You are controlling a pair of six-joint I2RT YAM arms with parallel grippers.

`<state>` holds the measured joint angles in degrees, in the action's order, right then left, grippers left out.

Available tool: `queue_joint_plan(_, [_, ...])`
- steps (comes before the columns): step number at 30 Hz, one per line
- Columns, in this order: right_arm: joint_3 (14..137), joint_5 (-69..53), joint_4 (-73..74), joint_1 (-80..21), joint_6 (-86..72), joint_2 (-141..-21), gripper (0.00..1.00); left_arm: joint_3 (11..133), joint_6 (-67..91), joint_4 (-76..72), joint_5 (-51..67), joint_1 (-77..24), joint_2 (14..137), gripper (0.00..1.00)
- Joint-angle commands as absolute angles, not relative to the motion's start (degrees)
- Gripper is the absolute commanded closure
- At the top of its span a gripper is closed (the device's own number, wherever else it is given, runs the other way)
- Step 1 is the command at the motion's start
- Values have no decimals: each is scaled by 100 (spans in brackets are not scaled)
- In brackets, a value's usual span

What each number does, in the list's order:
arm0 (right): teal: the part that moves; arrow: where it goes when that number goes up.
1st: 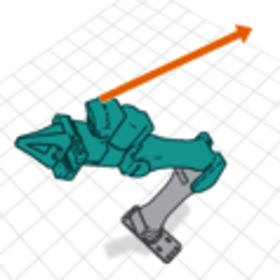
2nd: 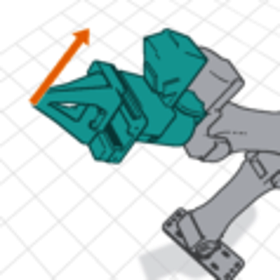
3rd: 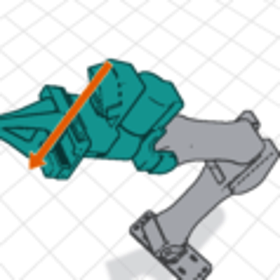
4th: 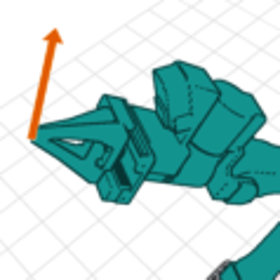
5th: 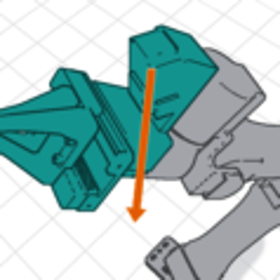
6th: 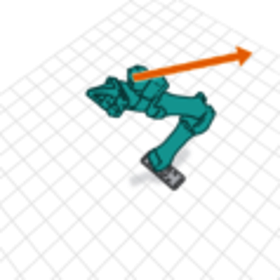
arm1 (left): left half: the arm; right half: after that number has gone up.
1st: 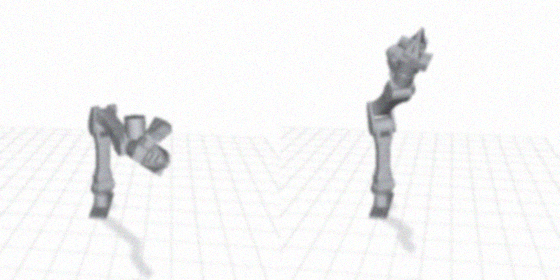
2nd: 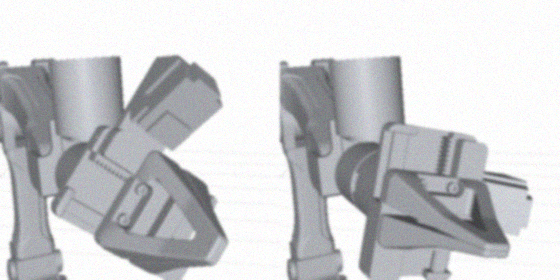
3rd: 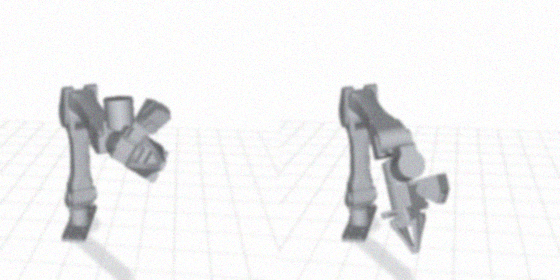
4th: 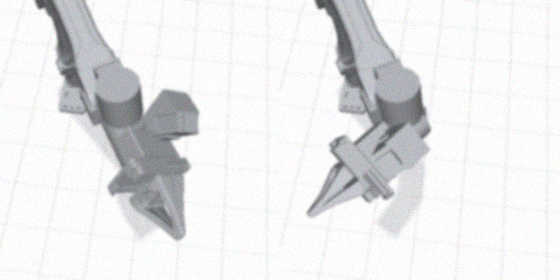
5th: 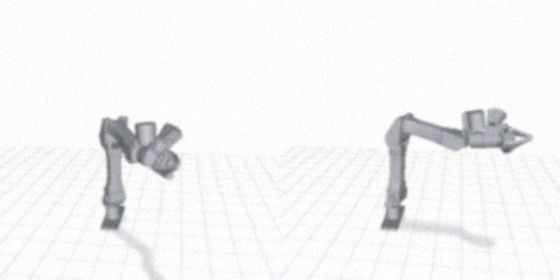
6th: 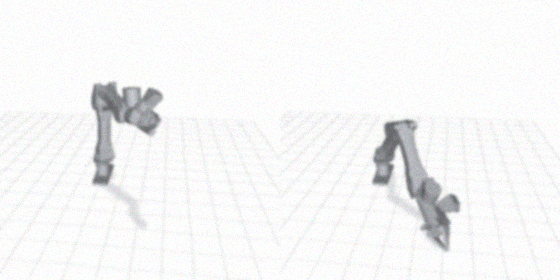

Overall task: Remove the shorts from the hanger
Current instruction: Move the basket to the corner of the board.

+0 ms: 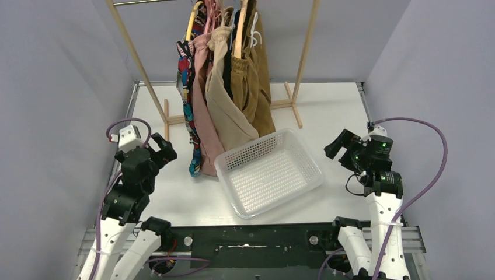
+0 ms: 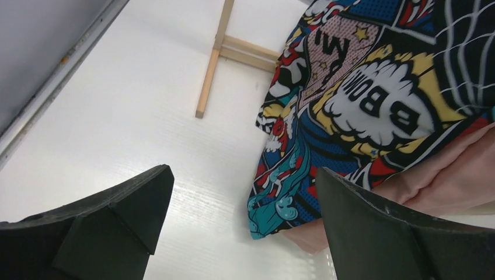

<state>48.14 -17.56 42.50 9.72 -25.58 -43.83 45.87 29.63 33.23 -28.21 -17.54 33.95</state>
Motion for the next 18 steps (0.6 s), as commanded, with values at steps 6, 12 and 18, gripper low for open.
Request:
queue_joint_plan(6, [5359, -2722, 4666, 985, -1949, -4379, 2, 5285, 2745, 4081, -3635, -1758, 2780, 2])
queue_joint_plan(12, [5528, -3378, 4402, 798, -2261, -4772, 2, 4458, 2745, 2935, -3406, -1762, 2061, 2])
queue_joint_plan(18, [5591, -1653, 4112, -1457, -2859, -5152, 1, 4259, 2999, 3186, -3106, -1767, 2285, 2])
